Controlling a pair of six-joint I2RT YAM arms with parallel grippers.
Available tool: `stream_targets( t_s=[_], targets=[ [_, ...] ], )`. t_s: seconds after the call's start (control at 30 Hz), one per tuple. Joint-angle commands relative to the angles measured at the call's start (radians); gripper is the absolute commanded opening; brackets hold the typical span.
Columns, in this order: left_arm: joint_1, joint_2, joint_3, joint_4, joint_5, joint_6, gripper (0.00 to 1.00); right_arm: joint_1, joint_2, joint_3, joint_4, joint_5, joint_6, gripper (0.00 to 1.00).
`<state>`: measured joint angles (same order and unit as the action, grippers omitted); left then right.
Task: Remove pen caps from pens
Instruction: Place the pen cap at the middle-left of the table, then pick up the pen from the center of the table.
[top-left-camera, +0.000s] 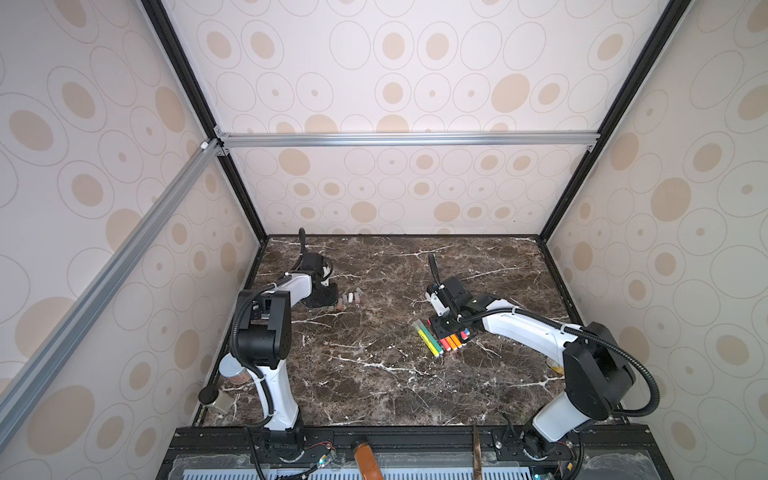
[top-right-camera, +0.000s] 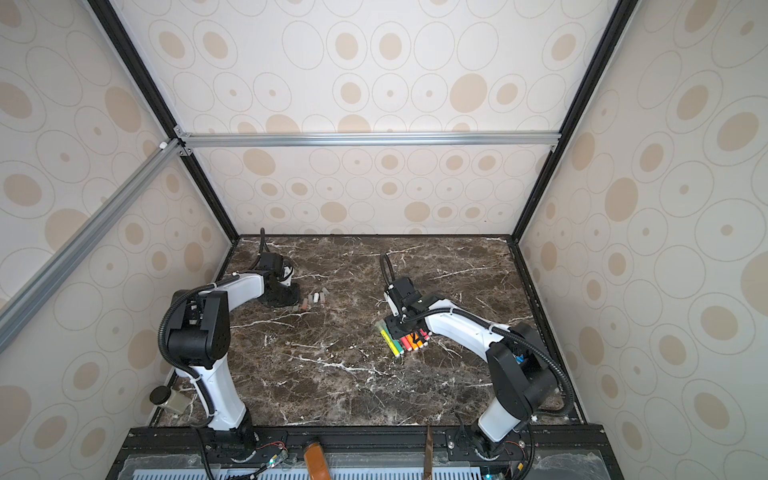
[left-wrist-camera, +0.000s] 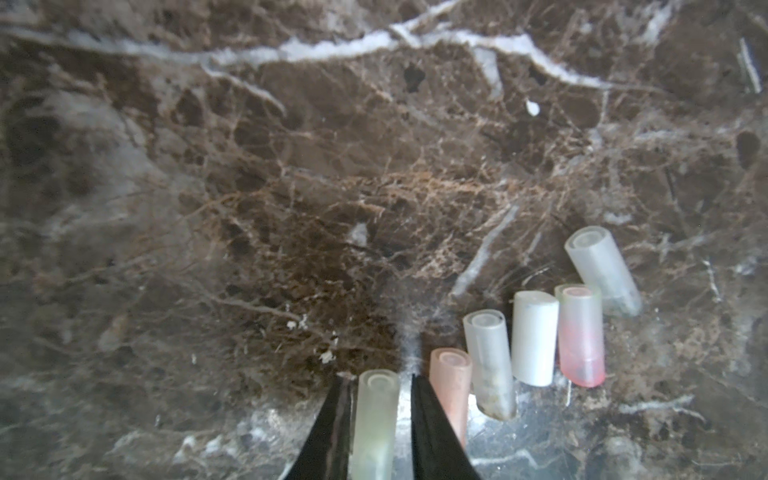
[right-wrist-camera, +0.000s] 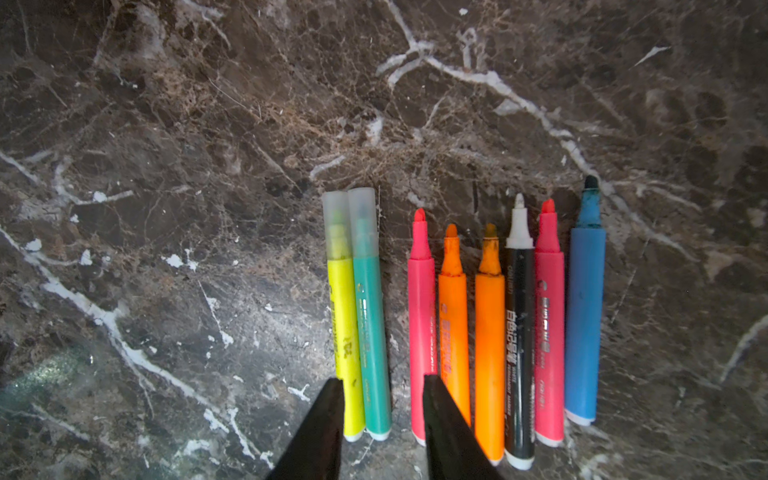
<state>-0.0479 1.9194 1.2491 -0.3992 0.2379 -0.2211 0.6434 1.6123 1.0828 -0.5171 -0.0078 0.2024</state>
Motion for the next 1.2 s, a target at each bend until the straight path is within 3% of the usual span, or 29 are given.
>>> stream_targets(
  t_s=[0.0, 0.4, 0.6, 0.67, 0.73, 0.77, 0.97, 1.17],
  targets=[
    [-0.001, -0.060, 0.051, -0.023, 0.000, 0.006, 0.28, 0.010, 0.028, 0.036, -0.031, -0.011, 0.000, 0.36],
    [-0.001, -0.266, 0.078, -0.066, -0.021, 0.000, 0.33, 0.043, 0.138, 0.110, -0.070, -0.021, -0.027, 0.36],
    [-0.001, -0.439, 0.026, 0.010, 0.006, -0.006, 0.43, 0.078, 0.170, 0.132, -0.091, -0.012, -0.024, 0.35],
    [-0.002, -0.500, -0.028, 0.073, 0.039, -0.031, 0.53, 0.084, 0.178, 0.132, -0.098, -0.009, -0.023, 0.35],
    [-0.001, -0.556, -0.104, 0.175, 0.096, -0.078, 0.97, 0.086, 0.189, 0.132, -0.101, -0.008, -0.023, 0.35],
    [-0.001, -0.586, -0.156, 0.240, 0.132, -0.112, 1.00, 0.086, 0.196, 0.133, -0.104, -0.005, -0.023, 0.34],
    [-0.001, -0.731, -0.395, 0.506, 0.083, -0.311, 1.00, 0.092, 0.238, 0.146, -0.115, 0.008, -0.028, 0.33],
    [-0.001, -0.796, -0.429, 0.548, 0.064, -0.330, 1.00, 0.095, 0.269, 0.153, -0.118, 0.008, -0.029, 0.33]
  ],
)
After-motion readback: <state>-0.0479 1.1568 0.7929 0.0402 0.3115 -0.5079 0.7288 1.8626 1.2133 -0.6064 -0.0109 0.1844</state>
